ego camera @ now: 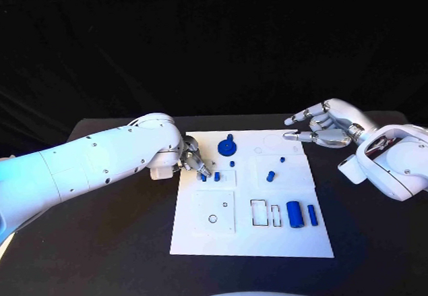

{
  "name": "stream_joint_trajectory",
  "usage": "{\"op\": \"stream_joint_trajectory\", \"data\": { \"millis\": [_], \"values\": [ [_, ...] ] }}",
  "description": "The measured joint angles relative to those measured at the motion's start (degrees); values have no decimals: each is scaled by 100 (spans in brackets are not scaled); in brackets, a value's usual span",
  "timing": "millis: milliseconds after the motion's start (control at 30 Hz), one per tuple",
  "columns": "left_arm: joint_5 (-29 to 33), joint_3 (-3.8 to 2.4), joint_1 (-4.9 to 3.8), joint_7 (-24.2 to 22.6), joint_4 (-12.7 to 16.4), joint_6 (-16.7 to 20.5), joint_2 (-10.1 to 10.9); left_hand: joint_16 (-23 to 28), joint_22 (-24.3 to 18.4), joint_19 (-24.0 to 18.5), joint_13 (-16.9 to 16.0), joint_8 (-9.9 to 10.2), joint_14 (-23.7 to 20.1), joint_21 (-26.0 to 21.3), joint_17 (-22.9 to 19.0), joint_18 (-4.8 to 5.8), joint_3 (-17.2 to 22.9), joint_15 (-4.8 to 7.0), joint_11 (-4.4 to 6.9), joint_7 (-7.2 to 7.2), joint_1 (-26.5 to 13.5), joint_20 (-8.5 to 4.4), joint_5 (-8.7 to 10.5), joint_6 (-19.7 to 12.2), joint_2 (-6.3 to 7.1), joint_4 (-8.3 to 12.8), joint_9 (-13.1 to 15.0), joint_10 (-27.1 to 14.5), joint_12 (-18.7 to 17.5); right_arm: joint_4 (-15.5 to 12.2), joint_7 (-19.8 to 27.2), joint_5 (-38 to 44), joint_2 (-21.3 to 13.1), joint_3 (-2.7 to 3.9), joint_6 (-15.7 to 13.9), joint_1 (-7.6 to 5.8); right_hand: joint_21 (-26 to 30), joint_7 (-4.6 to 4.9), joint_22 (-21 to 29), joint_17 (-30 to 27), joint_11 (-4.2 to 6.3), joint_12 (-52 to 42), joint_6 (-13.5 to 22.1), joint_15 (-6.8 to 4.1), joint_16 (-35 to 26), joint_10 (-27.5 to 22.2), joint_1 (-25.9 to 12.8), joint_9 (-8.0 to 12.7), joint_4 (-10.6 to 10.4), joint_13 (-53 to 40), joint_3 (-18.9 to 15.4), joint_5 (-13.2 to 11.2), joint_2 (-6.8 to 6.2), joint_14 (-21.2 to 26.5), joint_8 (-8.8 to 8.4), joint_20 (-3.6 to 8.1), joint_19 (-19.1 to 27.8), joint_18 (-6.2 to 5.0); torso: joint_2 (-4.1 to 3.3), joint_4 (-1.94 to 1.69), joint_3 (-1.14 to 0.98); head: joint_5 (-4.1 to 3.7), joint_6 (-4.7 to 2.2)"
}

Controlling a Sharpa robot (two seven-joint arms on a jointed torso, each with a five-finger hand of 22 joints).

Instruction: Assemble the parts on the task board

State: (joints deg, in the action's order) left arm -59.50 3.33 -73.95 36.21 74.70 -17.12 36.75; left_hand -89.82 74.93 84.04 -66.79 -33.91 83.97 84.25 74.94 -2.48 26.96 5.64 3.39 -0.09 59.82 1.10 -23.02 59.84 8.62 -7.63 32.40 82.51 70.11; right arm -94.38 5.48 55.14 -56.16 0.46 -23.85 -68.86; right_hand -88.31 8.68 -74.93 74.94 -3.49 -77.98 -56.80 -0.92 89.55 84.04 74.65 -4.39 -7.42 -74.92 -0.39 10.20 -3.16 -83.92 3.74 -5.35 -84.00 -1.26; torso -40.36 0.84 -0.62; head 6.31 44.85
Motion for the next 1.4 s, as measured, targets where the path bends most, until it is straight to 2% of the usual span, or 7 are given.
{"op": "stream_joint_trajectory", "data": {
  "millis": [233, 467, 600, 733, 1233, 1300, 1400],
  "values": [
    [0, 2, 3, 3, -17, 6, 1, 0, 0, 0, -5, 15, 0, 0, 0, 22, -215, 0, 0, 8, -78, 0, 0, 27, 28, -65, -8, 0, 23, -1, 0, 0, -3, 0, 0, 0, 0, 0, 1, -1, 0, 0, 0, 0, 0, 0, 0, 0, 0, 0, 0, 0, 0, 0, 0, 0, 0, 0, 0, 0, 1, -3, -7],
    [0, 2, 7, 3, -4, 28, 17, 0, -1, -21, -13, 44, 0, 0, -1, 22, -927, 0, 0, 17, -175, -21, 30, 63, 115, -254, -27, 0, 59, 1, 0, 0, -3, 0, -1, 0, 0, 0, 1, -1, 0, 0, 0, 0, 0, 0, 0, 1, 0, 0, 0, 0, 0, 0, 0, 0, 0, 0, -1, 0, 2, -6, -7],
    [2, 5, 16, -2, 14, 61, 38, 0, -1, -22, -13, 48, 0, 24, -1, 22, -1468, 0, 0, 18, -222, -21, 907, 119, 72, -476, -35, 0, 64, 4, 0, 0, -3, 0, -1, 0, 0, 0, 1, -1, 0, 0, 0, 0, 0, 0, 0, 1, 0, 0, 0, 0, 0, 0, 0, 0, 0, 1, -1, 0, 4, -7, -5],
    [6, 6, 22, -7, 39, 106, 60, 0, -1, -22, -13, 69, 0, 24, -1, 22, -1791, 0, 0, 18, -115, -21, 1202, 119, -35, -635, -35, 0, 64, 7, 1, 0, 0, 0, -1, 0, 0, 0, 1, -2, 0, 0, 0, 0, 0, 0, 0, 1, 0, 0, 0, 0, 0, 0, 0, 0, 0, 0, -1, 0, 5, -7, -5],
    [164, -3, 63, -78, 251, 710, 337, 0, -2, -22, 118, 168, 0, -175, -2, 22, -2421, -1, -66, 112, 166, -21, 1160, 21, -219, -879, -72, -67, -23, 20, 1, 0, 8, 0, 0, 6, 0, 0, 2, -3, 0, 0, 0, 0, 0, 0, 0, 2, 0, 0, 0, -1, 0, 0, 0, 0, 0, 0, -1, 0, 2, -12, -8],
    [313, -6, 63, -183, 271, 926, 375, 0, -1, -44, 461, 224, 0, -409, -2, 8, -2535, 0, -105, 163, 250, -16, 1081, -137, -246, -890, -96, -304, -345, 21, 1, 0, 8, 0, 0, 8, 0, 0, 2, -3, 0, 0, 0, 0, 0, 0, 0, 2, 0, 0, 0, 0, 0, 0, 0, 0, 0, 0, 1, 0, 2, -16, -12],
    [613, -7, 62, -431, 284, 1282, 420, 175, -592, -539, 2053, 427, 4, -1333, -2, -288, -2661, -121, -266, 334, 468, 70, 795, -553, -284, -907, -223, -1301, -1883, 22, 1, 0, 8, 0, 0, 9, 0, 0, 2, -3, 0, 0, 0, 0, 0, 0, 0, 2, 0, 0, 0, -1, 0, 0, 0, 0, 0, 0, 3, 0, 1, -22, -21]
  ]
}}
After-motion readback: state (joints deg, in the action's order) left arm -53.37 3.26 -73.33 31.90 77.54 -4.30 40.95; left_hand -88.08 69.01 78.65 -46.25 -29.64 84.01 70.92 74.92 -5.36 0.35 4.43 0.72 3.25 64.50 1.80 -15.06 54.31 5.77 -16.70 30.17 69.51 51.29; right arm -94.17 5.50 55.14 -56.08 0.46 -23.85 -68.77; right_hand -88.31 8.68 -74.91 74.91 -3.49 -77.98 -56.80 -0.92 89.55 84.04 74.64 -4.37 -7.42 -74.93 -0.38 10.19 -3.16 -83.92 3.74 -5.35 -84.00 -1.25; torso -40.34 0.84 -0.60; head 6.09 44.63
